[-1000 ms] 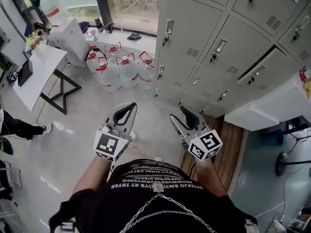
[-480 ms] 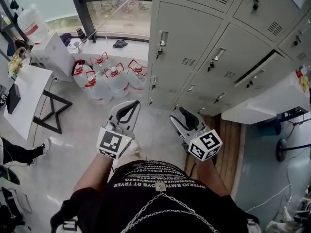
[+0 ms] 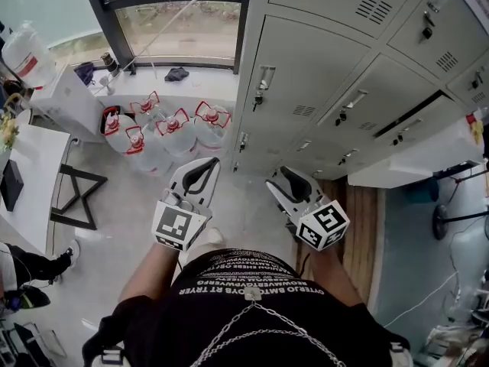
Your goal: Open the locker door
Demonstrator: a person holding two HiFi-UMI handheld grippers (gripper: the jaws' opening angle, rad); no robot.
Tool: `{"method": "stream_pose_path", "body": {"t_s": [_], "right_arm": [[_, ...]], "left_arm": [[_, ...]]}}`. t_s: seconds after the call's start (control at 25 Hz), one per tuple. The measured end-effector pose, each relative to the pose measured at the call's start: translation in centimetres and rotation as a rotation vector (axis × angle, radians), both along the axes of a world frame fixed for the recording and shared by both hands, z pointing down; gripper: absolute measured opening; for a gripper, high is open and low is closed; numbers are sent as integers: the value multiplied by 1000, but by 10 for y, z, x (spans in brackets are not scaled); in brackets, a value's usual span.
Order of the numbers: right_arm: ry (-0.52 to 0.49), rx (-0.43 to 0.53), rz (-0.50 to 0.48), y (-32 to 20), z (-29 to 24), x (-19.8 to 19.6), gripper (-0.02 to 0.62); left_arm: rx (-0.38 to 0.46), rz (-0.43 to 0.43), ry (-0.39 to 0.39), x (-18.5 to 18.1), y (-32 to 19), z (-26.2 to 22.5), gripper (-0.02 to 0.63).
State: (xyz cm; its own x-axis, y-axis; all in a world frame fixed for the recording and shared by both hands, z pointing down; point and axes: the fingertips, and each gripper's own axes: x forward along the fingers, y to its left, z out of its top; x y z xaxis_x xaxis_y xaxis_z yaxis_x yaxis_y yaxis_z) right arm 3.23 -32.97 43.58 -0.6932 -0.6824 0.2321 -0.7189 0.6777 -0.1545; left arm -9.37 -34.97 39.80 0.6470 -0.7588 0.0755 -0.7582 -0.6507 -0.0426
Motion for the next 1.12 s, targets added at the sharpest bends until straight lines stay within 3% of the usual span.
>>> {"method": "stream_pose_path", "body": {"t_s": [0.32,0.72,1.12], "right_arm": [[45,36,59,-42,-13,-32,204],[44,6,115,-84,-4,-12,204],[52,26,10,-191,-5,-18,212]], "left_arm": [[-14,-4,4,-50,-45,6,5],[-46,60,-15,-18,-77,24,5],[-37,-65,-51,-21,-142,19,5]]}}
